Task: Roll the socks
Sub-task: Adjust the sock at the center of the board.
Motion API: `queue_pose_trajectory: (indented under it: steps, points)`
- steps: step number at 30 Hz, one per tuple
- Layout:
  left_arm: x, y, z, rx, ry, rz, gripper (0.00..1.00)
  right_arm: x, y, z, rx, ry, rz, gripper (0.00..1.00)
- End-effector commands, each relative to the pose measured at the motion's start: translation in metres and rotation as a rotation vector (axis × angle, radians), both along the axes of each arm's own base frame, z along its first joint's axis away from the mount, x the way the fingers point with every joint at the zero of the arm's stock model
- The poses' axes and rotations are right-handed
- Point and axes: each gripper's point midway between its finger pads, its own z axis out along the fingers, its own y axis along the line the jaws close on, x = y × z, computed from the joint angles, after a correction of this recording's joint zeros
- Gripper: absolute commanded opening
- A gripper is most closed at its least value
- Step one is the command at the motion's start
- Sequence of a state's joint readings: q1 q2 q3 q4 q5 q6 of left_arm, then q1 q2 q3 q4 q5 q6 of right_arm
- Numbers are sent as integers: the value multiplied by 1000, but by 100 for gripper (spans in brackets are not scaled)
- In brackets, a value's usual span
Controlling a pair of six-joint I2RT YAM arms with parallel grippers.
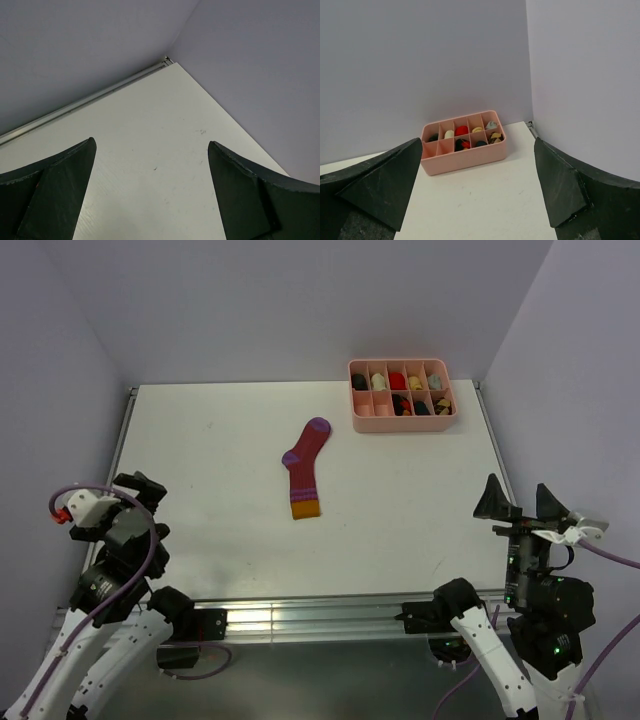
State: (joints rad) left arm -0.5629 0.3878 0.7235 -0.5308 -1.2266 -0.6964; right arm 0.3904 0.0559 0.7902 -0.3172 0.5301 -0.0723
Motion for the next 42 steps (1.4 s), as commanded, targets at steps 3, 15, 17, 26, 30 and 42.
queue_pose_trajectory:
  steps: [3, 15, 17, 26, 30, 42]
  points:
    - [13, -5, 7, 4, -10, -47, 99, 11, 9, -6, 5, 41, 29, 100]
    - [46, -27, -10, 18, 103, -208, 100, 82, 117, -60, 110, 292, 442, 100]
    - [55, -31, -14, 10, 132, -236, 100, 92, 150, -68, 106, 352, 587, 100]
    - [70, -42, -26, -12, 199, -340, 99, 177, 228, -160, 73, 713, 721, 100]
    - [68, -41, -30, -12, 205, -335, 99, 204, 259, -207, -49, 846, 721, 100]
    - [74, -45, -38, -14, 236, -363, 99, 246, 351, -270, -457, 951, 920, 91]
